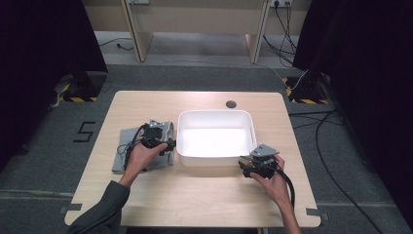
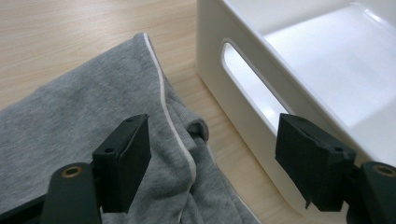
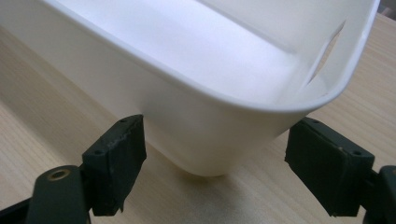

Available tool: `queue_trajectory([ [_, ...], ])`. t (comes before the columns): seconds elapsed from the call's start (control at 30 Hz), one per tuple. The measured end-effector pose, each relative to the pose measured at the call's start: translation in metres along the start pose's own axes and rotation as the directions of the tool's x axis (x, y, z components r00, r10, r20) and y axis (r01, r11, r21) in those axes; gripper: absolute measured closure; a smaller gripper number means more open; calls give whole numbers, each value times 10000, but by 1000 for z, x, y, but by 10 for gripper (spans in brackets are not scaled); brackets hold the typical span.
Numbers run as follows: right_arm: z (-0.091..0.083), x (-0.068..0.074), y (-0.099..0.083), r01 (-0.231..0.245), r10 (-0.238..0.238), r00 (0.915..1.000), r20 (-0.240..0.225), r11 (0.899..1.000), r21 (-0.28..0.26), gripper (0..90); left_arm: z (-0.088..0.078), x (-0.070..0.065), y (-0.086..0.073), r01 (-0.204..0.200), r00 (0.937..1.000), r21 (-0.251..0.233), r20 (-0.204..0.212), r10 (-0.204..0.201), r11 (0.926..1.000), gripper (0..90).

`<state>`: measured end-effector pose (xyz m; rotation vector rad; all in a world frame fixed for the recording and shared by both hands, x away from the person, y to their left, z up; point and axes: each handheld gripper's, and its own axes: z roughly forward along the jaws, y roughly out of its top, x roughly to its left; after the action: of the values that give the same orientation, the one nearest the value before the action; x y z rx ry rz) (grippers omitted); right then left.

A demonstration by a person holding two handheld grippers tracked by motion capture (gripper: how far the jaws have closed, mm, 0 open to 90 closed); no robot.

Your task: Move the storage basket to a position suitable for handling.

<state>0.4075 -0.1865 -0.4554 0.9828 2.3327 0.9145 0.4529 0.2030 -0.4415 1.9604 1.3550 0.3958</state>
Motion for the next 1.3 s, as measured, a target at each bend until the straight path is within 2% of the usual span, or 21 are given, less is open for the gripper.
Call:
queue_trajectory([
  [0.1,0,-1,0,-33,33,10000,-19,10000,-11,226,-1,0,-1,-7,10000,-17,15,7,10000,249],
  [0.17,-2,0,-1,-185,185,9998,21,9998,104,270,-5,1,-2,-33,9999,-124,107,35,9999,234],
  [0.2,-4,1,-2,-217,217,9998,51,9997,140,280,-8,2,-2,-11,9998,-207,193,15,9998,216],
  [0.33,-13,8,-10,-570,583,9977,-338,9977,373,271,-27,8,-7,-83,9997,-487,206,93,9988,192],
  [0.37,-14,10,-13,-458,473,9982,-370,9980,426,268,-32,9,-8,-97,9998,-505,176,106,9987,192],
  [0.43,-17,14,-17,-403,423,9985,-360,9977,549,263,-41,14,-13,-124,9998,-544,125,131,9984,190],
  [0.63,-27,28,-25,-704,741,9949,-690,9960,553,255,-56,26,-35,-64,10000,-449,24,65,9990,180],
  [0.73,-29,33,-25,-693,728,9942,-796,9965,469,255,-58,29,-48,-7,10000,-426,-72,4,9991,176],
  [0.8,-30,37,-25,-641,676,9939,-869,9970,428,254,-58,28,-55,-123,9999,-346,-100,120,9993,168],
  [0.87,-31,40,-24,-600,633,9940,-891,9974,396,254,-54,24,-64,-501,9987,-151,-119,499,9986,167],
  [1.0,-29,47,-20,-355,387,9934,-1076,9989,318,254,-44,18,-75,-888,9958,95,-230,890,9960,167],
  [1.2,-29,55,-18,-118,146,9913,-1308,9997,223,254,-32,14,-82,-1666,9837,441,-605,1691,9850,160],
  [1.23,-29,55,-18,-90,118,9911,-1324,9997,216,254,-30,13,-83,-1935,9780,591,-679,1973,9793,178],
  [1.27,-28,54,-18,6,22,9910,-1338,9998,214,255,-29,13,-84,-2241,9697,673,-843,2293,9723,225],
  [1.3,-27,55,-18,-124,158,9900,-1399,9996,255,255,-29,13,-85,-2449,9633,735,-944,2512,9667,278],
])
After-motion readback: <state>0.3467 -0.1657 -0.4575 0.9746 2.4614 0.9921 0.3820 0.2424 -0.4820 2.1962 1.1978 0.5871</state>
